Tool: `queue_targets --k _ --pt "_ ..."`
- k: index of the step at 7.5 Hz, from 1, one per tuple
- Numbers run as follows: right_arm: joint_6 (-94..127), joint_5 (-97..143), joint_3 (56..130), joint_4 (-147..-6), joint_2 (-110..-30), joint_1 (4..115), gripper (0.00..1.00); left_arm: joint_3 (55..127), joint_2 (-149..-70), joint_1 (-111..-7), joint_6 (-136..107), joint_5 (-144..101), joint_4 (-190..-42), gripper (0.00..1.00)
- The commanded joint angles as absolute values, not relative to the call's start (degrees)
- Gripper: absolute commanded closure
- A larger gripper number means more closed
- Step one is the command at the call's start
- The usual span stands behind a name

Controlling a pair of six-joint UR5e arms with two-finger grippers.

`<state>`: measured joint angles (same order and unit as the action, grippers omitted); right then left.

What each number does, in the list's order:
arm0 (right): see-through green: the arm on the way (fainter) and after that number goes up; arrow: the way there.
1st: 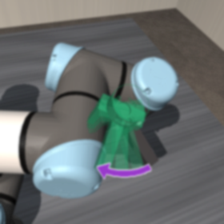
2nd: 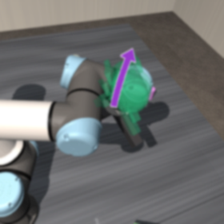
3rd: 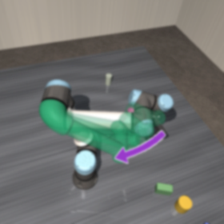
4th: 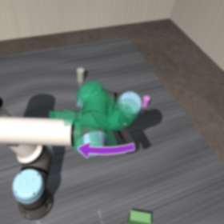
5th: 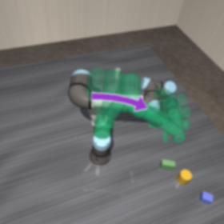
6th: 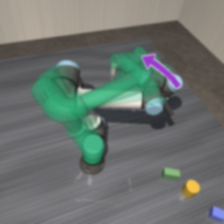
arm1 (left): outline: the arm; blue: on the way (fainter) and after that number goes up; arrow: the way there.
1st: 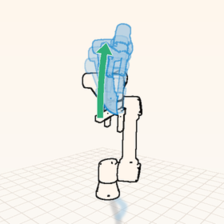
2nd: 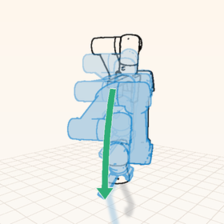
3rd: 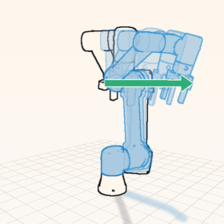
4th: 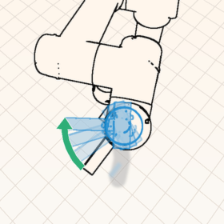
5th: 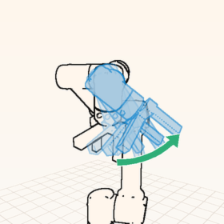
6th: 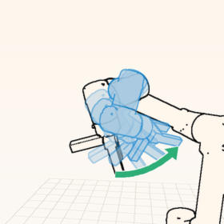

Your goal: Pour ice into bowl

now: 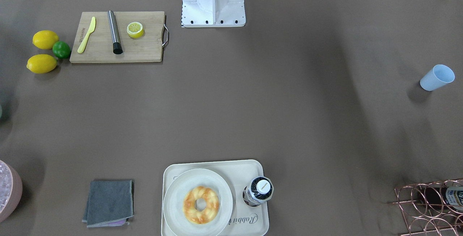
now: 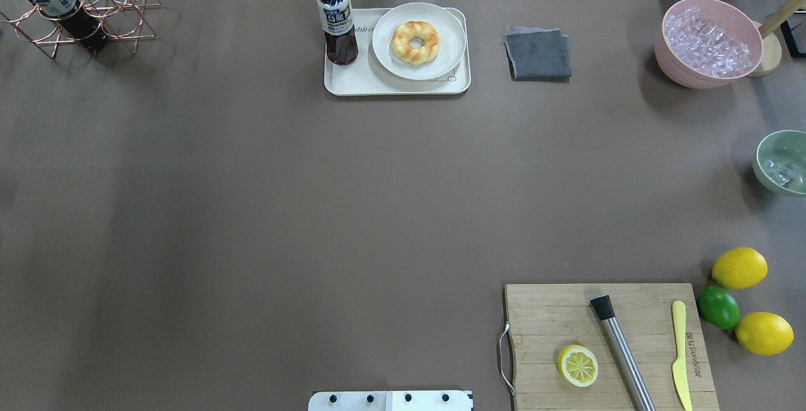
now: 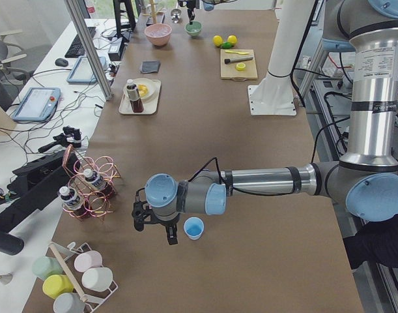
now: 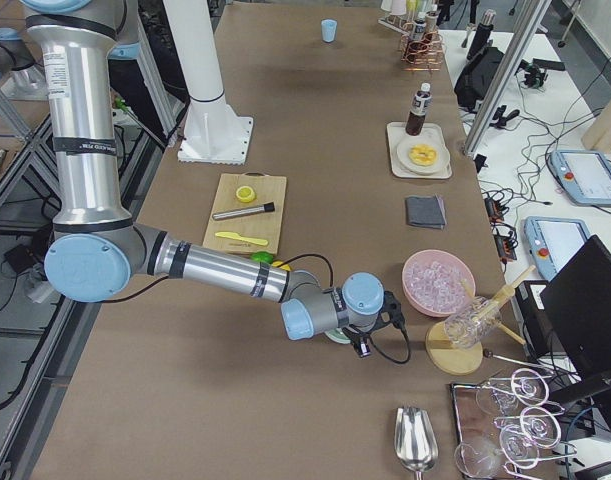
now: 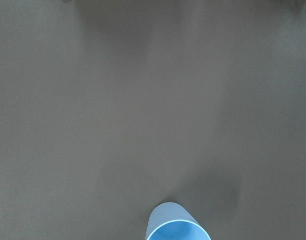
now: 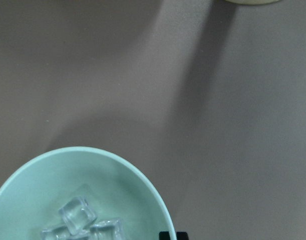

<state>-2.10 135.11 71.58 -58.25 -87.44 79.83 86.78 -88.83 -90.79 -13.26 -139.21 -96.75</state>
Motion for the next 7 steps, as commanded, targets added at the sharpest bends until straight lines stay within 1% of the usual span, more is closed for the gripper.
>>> queue_targets --k 1,2,3,4,5,6,7 --pt "-2.1 134.8 70.1 -55.9 -87.6 79.8 0.54 87.2 -89.3 -90.7 -13.4 -139.4 -96.4 0.03" --pt "-2.1 134.7 69.1 -54.2 -87.6 79.9 0.33 88.0 -89.0 -90.8 -13.4 -139.5 -96.5 0.03" --pt "-2.1 134.4 68.6 -53.5 -87.6 79.8 0.21 89.6 -88.4 -91.1 -13.4 -139.5 -95.8 0.03" --pt "-2.1 134.4 69.0 -53.6 -87.5 79.9 0.06 93.5 -88.3 -91.3 -13.4 -139.5 -91.3 0.03" --pt "-1.9 134.6 69.8 -54.0 -87.3 80.5 0.01 97.9 -88.3 -91.4 -13.3 -139.4 -84.5 0.03" --pt "-1.4 134.6 71.8 -56.6 -86.8 81.8 0.01 97.6 -88.2 -91.3 -12.9 -139.3 -83.7 0.03" --pt "-1.5 134.6 76.3 -63.0 -86.8 82.8 0.01 96.7 -88.2 -91.3 -12.5 -139.0 -84.0 0.03"
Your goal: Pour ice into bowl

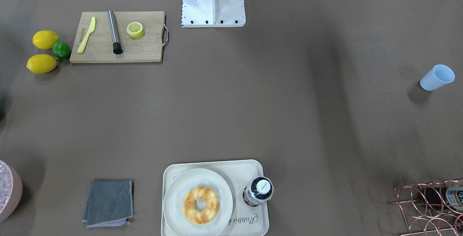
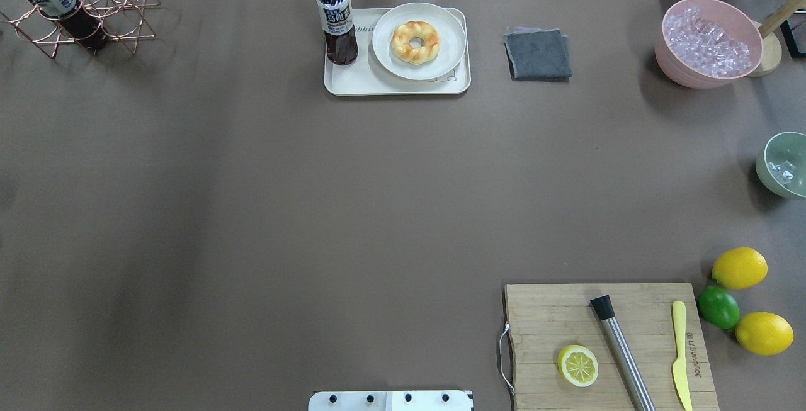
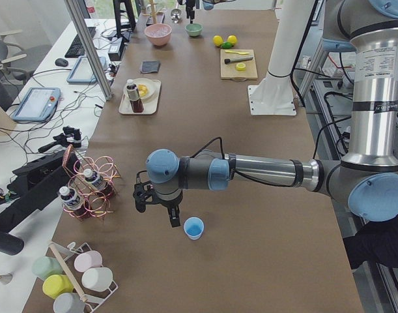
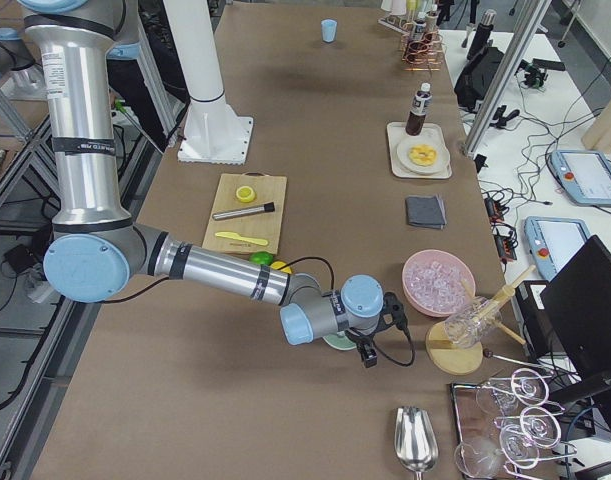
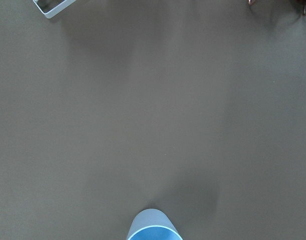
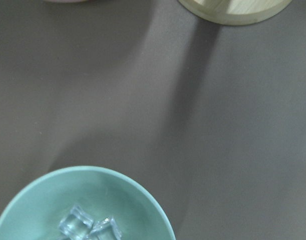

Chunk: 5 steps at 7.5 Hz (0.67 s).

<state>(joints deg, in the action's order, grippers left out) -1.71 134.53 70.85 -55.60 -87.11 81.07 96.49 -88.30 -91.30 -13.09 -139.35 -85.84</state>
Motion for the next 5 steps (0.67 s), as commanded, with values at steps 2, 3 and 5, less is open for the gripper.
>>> queue_targets --k 2,3,5 --pt "1.6 134.2 85.3 -72.5 -87.5 85.4 0.01 96.4 -88.2 -91.3 -12.6 -139.4 -84.1 0.03" --pt "2.4 134.2 90.2 -78.8 -87.5 86.7 0.01 96.6 -88.2 -91.3 -12.7 -139.5 -84.1 0.03" --pt "4.1 134.3 98.4 -90.6 -86.5 87.8 0.01 96.9 -88.2 -91.3 -12.7 -139.5 -84.1 0.03"
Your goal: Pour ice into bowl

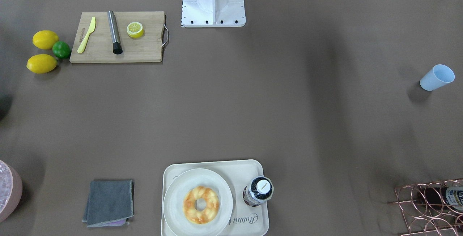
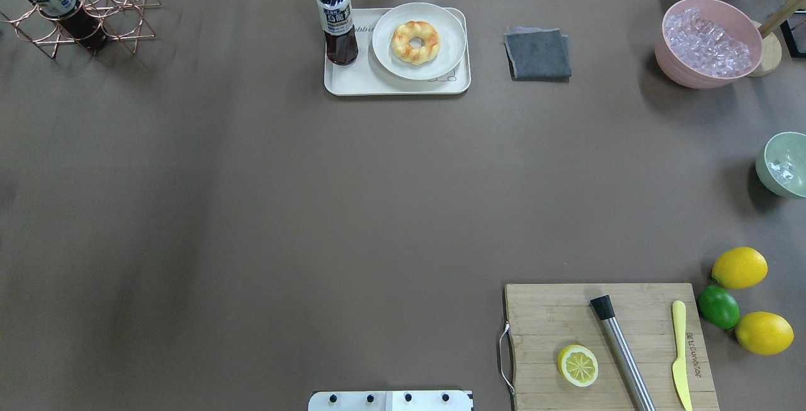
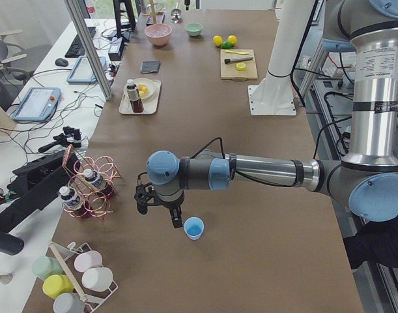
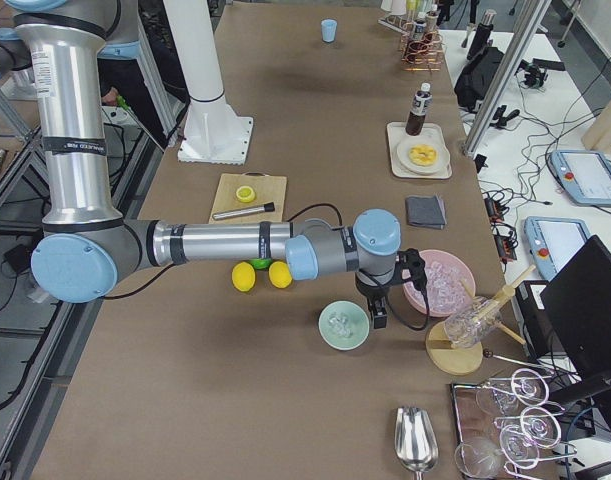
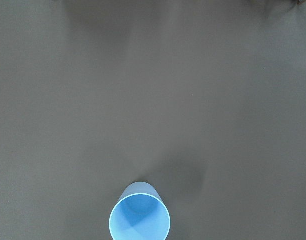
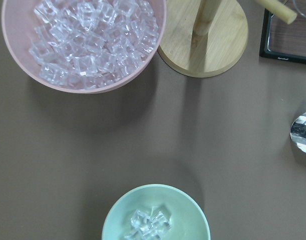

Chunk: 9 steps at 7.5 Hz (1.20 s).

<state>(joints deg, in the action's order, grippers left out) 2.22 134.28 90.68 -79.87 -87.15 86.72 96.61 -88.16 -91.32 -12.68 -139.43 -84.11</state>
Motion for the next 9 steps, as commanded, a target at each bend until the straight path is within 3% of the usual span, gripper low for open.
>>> queue_targets --k 1,4,7,9 --pt "6.0 134.3 101.7 -95.6 -85.3 87.8 0.01 96.9 -88.2 -91.3 -12.6 -139.5 -84.1 0.03" --pt "10.0 134.8 104.6 -101.8 -83.2 87.7 0.01 95.7 -85.2 -90.8 -12.4 -138.8 -92.4 0.03" --pt "9.4 134.5 96.4 -93.6 -83.9 87.6 0.01 89.7 -86.6 -90.7 -7.2 -138.9 -96.2 0.03" --pt "9.0 134.3 92.6 -89.9 -84.0 87.6 0.01 90.0 -86.7 -90.6 -7.3 -138.8 -96.1 0.03"
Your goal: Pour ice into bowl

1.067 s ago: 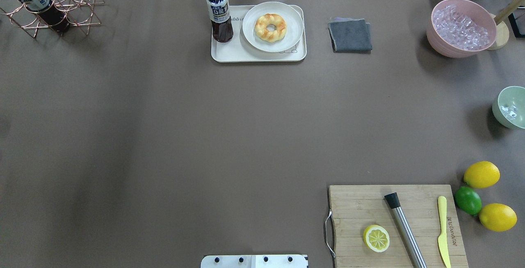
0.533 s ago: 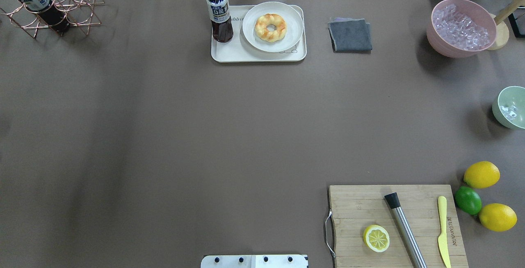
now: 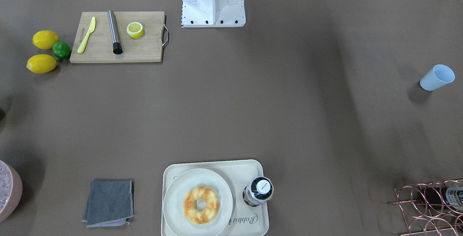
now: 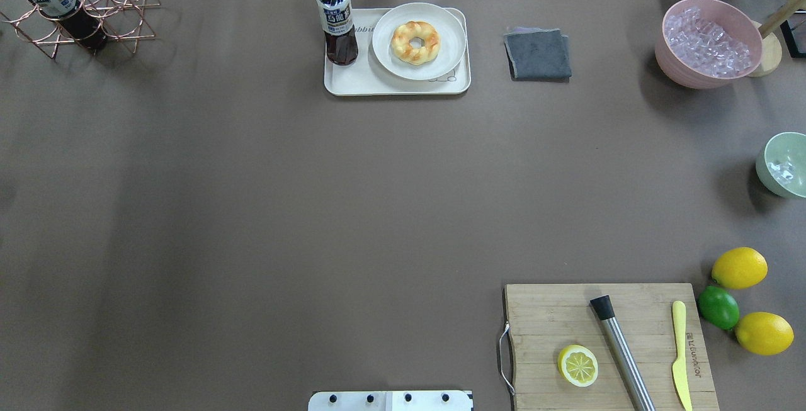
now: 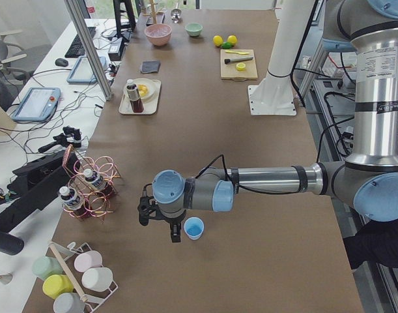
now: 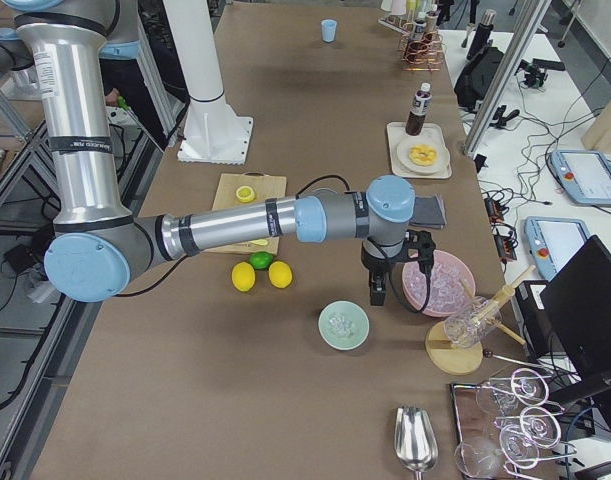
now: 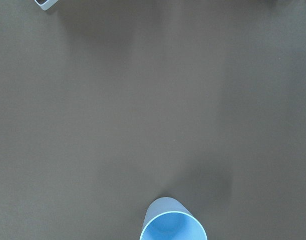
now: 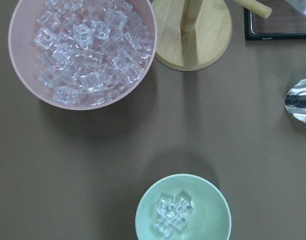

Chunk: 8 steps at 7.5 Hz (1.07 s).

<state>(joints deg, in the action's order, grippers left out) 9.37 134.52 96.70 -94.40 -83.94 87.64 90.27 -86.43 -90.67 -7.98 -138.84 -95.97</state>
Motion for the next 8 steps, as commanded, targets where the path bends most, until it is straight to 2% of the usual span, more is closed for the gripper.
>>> queue_targets --k 1,8 --pt "9.0 134.3 92.6 -89.4 -84.0 87.6 0.01 90.2 -86.5 -90.6 -7.3 -138.8 -96.1 0.03" --pt "8.9 132.1 90.7 -88.9 -83.5 87.5 0.01 90.7 -86.1 -90.6 -7.3 -138.8 -96.2 0.03"
